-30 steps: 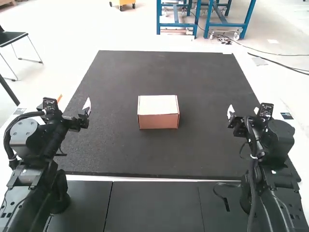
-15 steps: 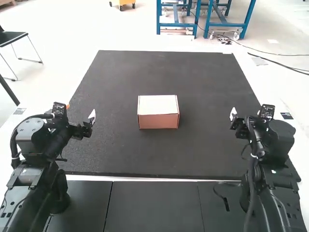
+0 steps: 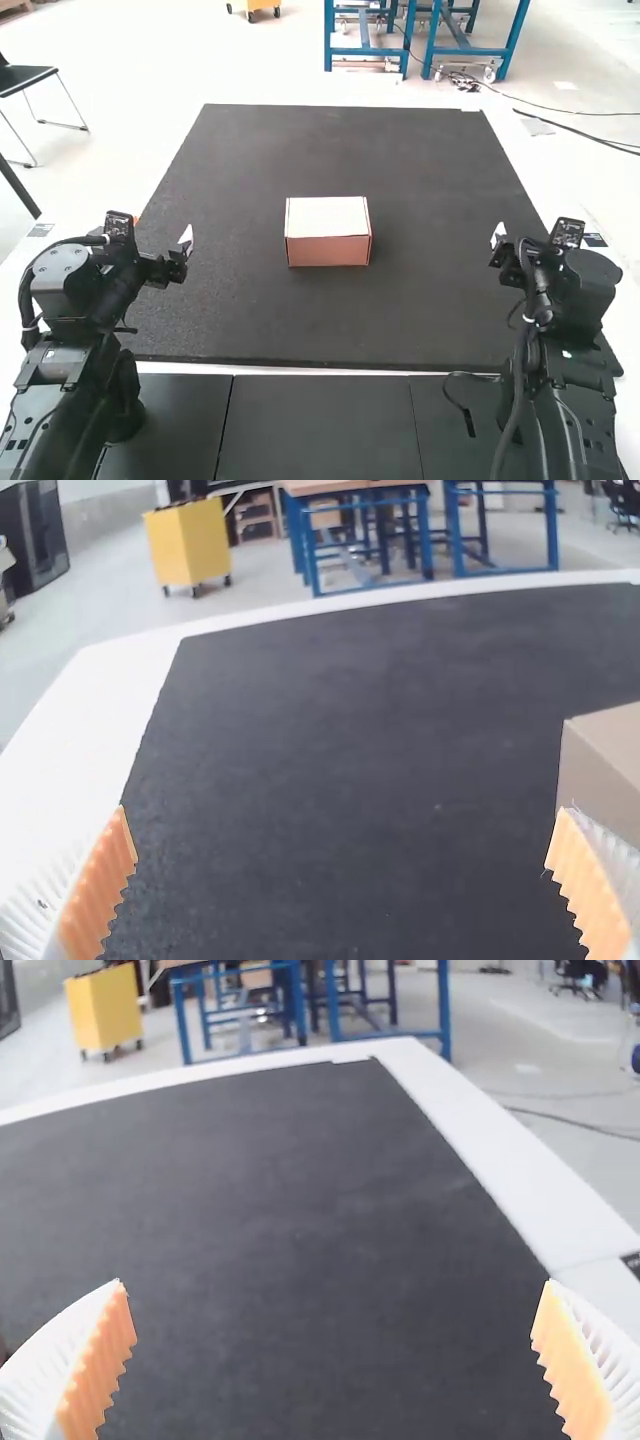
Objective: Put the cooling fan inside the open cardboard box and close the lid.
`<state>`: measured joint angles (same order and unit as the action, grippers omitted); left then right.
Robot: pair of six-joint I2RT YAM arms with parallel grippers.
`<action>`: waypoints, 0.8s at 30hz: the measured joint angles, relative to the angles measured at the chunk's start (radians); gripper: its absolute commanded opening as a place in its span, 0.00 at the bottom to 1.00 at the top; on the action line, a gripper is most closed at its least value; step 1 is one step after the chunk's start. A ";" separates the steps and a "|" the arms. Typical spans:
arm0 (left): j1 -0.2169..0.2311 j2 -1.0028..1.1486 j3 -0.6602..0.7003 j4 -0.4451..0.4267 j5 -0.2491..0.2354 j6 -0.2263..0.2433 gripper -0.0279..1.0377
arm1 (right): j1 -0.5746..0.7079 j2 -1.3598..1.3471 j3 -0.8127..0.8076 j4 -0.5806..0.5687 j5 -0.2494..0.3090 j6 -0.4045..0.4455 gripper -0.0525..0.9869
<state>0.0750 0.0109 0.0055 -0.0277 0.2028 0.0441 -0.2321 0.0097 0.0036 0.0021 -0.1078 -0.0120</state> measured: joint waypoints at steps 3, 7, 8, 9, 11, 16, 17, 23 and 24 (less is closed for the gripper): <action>0.000 0.000 0.000 0.000 0.000 0.000 0.93 | 0.000 0.000 0.000 0.000 0.000 0.000 0.93; 0.000 0.000 0.000 0.000 0.000 0.000 0.93 | 0.000 0.000 0.000 0.001 0.000 0.000 0.93; 0.000 0.000 0.000 0.000 0.000 0.000 0.93 | 0.000 0.000 0.000 0.001 0.000 0.000 0.93; 0.000 0.000 0.000 0.000 0.000 0.000 0.93 | 0.000 0.000 0.000 0.002 0.000 0.001 0.93; 0.000 0.000 0.000 0.000 0.000 0.000 0.93 | 0.005 0.000 0.000 0.003 0.005 0.004 0.93; 0.000 0.000 0.000 0.000 0.000 0.000 0.93 | 0.126 0.000 0.000 0.008 0.090 0.012 0.93; 0.000 0.000 0.000 0.000 0.000 0.000 0.93 | 0.151 0.000 0.000 0.009 0.106 0.012 0.93; 0.000 0.000 0.000 0.000 0.000 0.000 0.93 | 0.203 0.000 0.000 0.013 0.169 0.015 0.93; 0.000 0.000 0.000 0.000 0.000 0.000 0.93 | 0.203 0.000 0.000 0.013 0.175 0.015 0.93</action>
<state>0.0746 0.0109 0.0055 -0.0273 0.2028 0.0441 -0.0292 0.0097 0.0036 0.0154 0.0677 0.0029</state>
